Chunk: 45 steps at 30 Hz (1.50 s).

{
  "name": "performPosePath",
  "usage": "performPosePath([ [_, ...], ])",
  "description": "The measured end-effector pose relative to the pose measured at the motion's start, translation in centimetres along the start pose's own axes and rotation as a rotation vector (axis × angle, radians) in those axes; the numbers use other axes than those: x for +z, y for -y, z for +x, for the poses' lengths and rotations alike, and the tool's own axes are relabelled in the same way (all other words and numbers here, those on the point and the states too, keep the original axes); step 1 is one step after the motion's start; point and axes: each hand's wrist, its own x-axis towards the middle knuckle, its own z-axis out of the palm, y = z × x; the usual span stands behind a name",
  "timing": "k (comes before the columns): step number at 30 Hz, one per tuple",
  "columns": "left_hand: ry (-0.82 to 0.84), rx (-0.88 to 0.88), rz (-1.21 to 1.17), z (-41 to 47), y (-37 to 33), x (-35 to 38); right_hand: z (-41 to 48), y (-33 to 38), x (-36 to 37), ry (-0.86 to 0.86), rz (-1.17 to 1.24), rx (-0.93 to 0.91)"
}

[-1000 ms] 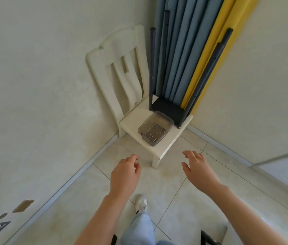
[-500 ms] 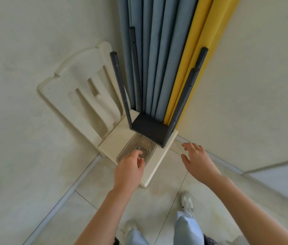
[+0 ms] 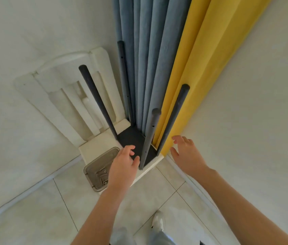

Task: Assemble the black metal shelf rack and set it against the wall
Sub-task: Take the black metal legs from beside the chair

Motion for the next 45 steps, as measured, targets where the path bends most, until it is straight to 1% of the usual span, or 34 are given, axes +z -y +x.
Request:
performPosePath([
  [4, -0.044, -0.005, -0.078, 1.9, -3.0, 1.1, 3.4, -1.4, -2.1, -0.006, 0.075, 0.022],
  [7, -0.014, 0.016, -0.218, 3.1, -4.4, 2.0, 5.3, -1.7, -2.8, -0.025, 0.201, 0.07],
  [11, -0.014, 0.06, -0.306, 4.9, -5.3, 3.0, 8.1, -1.7, -3.3, -0.076, 0.271, 0.05],
  [13, -0.001, 0.071, -0.318, 5.8, -5.3, 3.2, 9.3, -1.5, -3.2, -0.091, 0.285, 0.052],
  [18, 0.069, 0.088, -0.301, 7.1, -5.1, 3.9, 11.2, -1.5, -2.4, -0.081, 0.393, 0.145],
  [23, 0.061, 0.028, -0.342, 7.7, -4.0, 3.7, 11.8, -1.7, -1.9, -0.076, 0.398, 0.129],
  [29, 0.06, -0.003, -0.383, 8.5, -4.1, 3.0, 12.4, -1.9, -1.3, -0.085, 0.513, 0.135],
  [31, 0.023, -0.036, -0.44, 8.4, -4.2, 2.8, 12.4, -2.2, -1.0, -0.089, 0.542, 0.136],
  [35, -0.124, -0.161, -0.612, 8.5, -4.0, 2.6, 12.5, -2.0, -0.3, -0.107, 0.582, 0.111],
  [41, -0.277, -0.177, -0.63, 9.6, -3.9, 1.6, 13.5, -1.2, -1.0, -0.15, 0.679, 0.092],
  [45, -0.289, -0.163, -0.605, 10.7, -4.5, 0.1, 13.8, 0.2, -1.6, -0.146, 0.719, 0.06],
])
